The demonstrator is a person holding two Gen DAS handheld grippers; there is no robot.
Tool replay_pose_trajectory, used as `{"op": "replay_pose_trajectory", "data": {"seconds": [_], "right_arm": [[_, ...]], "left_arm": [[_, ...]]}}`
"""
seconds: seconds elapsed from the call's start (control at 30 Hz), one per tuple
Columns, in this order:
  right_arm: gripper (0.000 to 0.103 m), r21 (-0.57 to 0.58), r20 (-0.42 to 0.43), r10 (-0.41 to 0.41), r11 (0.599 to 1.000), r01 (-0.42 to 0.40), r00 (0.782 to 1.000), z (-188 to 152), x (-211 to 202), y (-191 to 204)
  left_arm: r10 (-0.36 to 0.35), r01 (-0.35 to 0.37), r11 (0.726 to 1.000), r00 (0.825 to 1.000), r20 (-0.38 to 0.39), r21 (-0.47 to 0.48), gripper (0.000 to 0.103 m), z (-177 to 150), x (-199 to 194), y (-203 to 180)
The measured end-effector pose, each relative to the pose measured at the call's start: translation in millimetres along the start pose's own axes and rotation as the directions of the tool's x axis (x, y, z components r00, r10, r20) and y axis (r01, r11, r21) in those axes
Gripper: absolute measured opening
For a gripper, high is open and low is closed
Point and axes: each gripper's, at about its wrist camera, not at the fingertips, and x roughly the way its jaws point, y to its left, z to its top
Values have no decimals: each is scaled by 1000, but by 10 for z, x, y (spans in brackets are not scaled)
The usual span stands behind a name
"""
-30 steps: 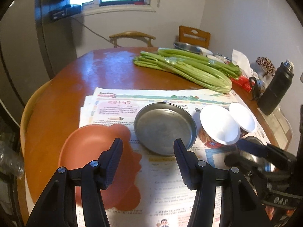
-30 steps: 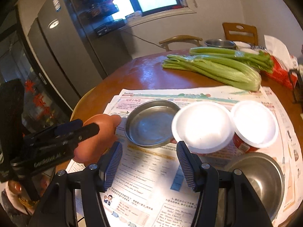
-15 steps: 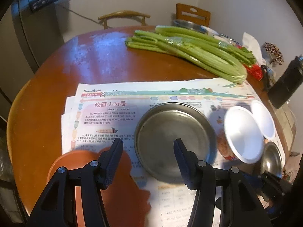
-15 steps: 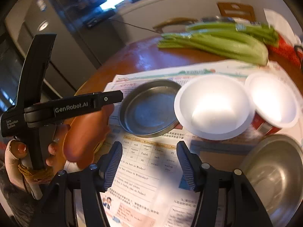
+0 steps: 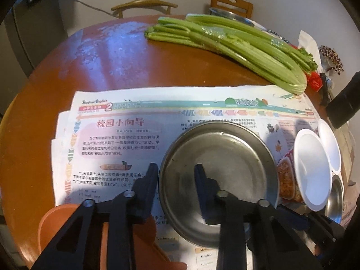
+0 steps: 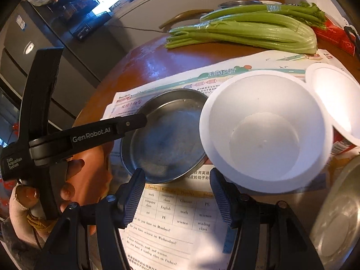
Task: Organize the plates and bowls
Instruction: 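Move the left tool to the silver tray and grasp its rim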
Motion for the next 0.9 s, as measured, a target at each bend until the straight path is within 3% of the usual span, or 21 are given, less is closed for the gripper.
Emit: {"op": "replay_pose_trajectory", "data": {"seconds": [0.33, 0.9], "right_arm": [[61, -59, 22, -48, 997, 50, 999, 48, 116, 119], [61, -123, 86, -6, 992, 17, 996, 21, -141, 284]], "left_arm": [[-19, 19, 1000, 1000, 11, -11, 28, -20, 14, 18], [-21, 23, 1000, 995, 97, -20, 28, -168, -495, 79]]}}
